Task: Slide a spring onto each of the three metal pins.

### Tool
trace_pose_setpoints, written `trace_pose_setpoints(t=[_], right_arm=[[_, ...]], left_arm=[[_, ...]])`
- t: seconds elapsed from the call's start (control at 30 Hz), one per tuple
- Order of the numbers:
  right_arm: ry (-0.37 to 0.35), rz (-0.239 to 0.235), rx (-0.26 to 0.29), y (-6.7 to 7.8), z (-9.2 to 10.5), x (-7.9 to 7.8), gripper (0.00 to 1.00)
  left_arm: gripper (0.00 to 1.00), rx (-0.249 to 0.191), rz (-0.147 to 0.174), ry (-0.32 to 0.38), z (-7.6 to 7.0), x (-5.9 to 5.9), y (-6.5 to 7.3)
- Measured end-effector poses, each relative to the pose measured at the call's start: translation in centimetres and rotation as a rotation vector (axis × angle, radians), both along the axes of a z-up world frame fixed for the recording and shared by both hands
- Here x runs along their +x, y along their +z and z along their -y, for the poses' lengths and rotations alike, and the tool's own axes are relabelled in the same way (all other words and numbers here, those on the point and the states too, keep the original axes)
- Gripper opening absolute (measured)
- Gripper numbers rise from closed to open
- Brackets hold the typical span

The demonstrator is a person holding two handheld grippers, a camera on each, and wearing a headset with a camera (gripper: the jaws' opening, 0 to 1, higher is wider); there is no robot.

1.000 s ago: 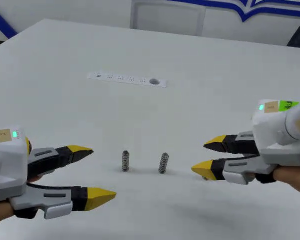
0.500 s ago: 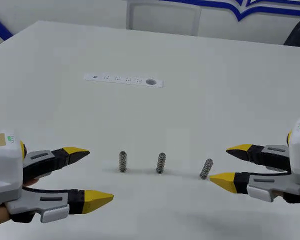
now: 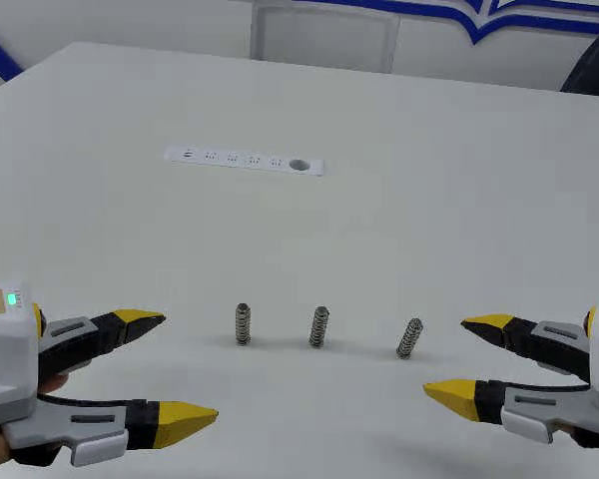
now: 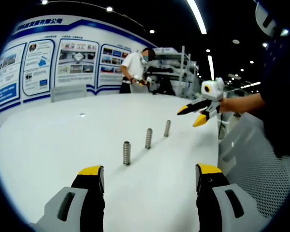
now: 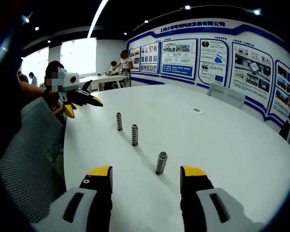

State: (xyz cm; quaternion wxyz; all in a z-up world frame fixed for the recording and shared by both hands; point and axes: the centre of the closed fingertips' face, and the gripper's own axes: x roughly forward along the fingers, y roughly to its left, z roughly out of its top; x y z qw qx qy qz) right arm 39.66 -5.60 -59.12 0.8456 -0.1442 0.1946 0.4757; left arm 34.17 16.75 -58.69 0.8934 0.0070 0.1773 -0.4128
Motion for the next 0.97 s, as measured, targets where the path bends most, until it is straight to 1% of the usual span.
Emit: trace_pose_setpoints(t=[0.17, 0.23, 0.33, 0.4, 0.63, 0.97], right_arm=[[-0.011, 0.01, 0.003, -0.8, 0.4, 0.0, 0.62], [-0.018, 0.015, 0.006, -0.9, 0.5, -0.2, 0.63], [-0.031, -0.004, 0.016, -1.8, 0.7, -0.3, 0.65], [-0.033, -0.007, 0.012, -2.1, 0.7, -0.5, 0.65], [-0.054, -0.013, 0.025, -1.8, 0.9, -0.3, 0.65], [-0.06, -0.018, 0.023, -1.9, 0.8, -0.3, 0.65]], left_arm=[[0.81, -0.002, -0.014, 0.003, -0.1, -0.1, -0.6], [0.81, -0.006, -0.018, 0.005, -0.1, -0.1, -0.7], [0.82, -0.006, -0.02, 0.008, -0.1, 0.0, -1.0], [0.83, -0.007, -0.02, 0.009, -0.1, 0.0, -1.0], [0.84, -0.01, -0.021, 0.014, -0.1, 0.0, -1.1], [0.84, -0.011, -0.024, 0.018, -0.2, 0.1, -1.2]])
